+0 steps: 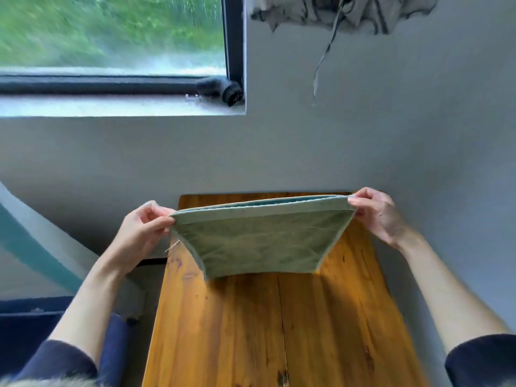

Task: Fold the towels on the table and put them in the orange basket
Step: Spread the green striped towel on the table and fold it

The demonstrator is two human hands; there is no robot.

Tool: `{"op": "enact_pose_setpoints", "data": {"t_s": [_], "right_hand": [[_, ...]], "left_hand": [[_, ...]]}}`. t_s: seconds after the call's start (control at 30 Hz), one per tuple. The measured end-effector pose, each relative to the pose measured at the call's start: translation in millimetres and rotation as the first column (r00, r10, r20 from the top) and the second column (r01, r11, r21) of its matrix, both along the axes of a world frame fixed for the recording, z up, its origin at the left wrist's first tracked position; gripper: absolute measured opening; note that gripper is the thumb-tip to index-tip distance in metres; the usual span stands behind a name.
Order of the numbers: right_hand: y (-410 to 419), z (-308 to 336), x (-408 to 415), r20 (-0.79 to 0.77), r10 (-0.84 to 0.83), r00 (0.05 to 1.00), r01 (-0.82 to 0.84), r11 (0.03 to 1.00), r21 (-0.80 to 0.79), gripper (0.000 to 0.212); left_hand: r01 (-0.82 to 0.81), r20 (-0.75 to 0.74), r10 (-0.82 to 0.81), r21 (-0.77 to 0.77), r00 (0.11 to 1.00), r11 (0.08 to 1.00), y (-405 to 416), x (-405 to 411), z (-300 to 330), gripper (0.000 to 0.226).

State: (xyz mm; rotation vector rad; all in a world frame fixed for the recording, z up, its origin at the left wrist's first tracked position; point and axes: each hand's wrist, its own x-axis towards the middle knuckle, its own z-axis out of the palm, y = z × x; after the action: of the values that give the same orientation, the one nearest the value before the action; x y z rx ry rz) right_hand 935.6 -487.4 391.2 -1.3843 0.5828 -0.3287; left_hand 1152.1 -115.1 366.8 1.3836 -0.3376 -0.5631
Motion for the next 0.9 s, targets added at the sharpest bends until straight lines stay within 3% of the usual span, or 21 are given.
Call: {"op": "enact_pose_setpoints", "data": {"t_s": [0.2,0.4,0.5,0.6,0.8,0.9], "right_hand": [[6,54,16,0.166,-0.093,0.982,0.135,0.954,-0.267,0.021],[9,85,34,0.296,-0.105,0.950,0.170,0.964,-0.206,0.024],[9,86,39,0.279,-0.092,0.956,0.155,0.965,-0.213,0.021],[7,84,39,0.214,-0.070,0.974,0.137,0.939,-0.315,0.016],[7,83,41,-0.021,-0.042,0.999,0.015,0.704,-0.710,0.011],[7,83,49,-0.163,-0.044,0.986,-0.117,0.518,-0.847,0.020]], "left_hand": [[-0.025,0.170,0.052,-0.157,0.984,0.987,-7,6,62,0.030],[-0.112,0.203,0.163,-0.241,0.966,0.964,-11,12,90,0.025],[-0.214,0.211,0.254,-0.193,0.944,0.958,-12,14,89,0.031],[-0.269,0.320,0.259,-0.012,0.911,0.963,-8,17,87,0.018],[-0.286,0.533,0.099,0.281,0.841,0.916,-4,27,86,0.011],[-0.277,0.615,0.002,0.353,0.789,0.894,-11,35,85,0.017]]}}
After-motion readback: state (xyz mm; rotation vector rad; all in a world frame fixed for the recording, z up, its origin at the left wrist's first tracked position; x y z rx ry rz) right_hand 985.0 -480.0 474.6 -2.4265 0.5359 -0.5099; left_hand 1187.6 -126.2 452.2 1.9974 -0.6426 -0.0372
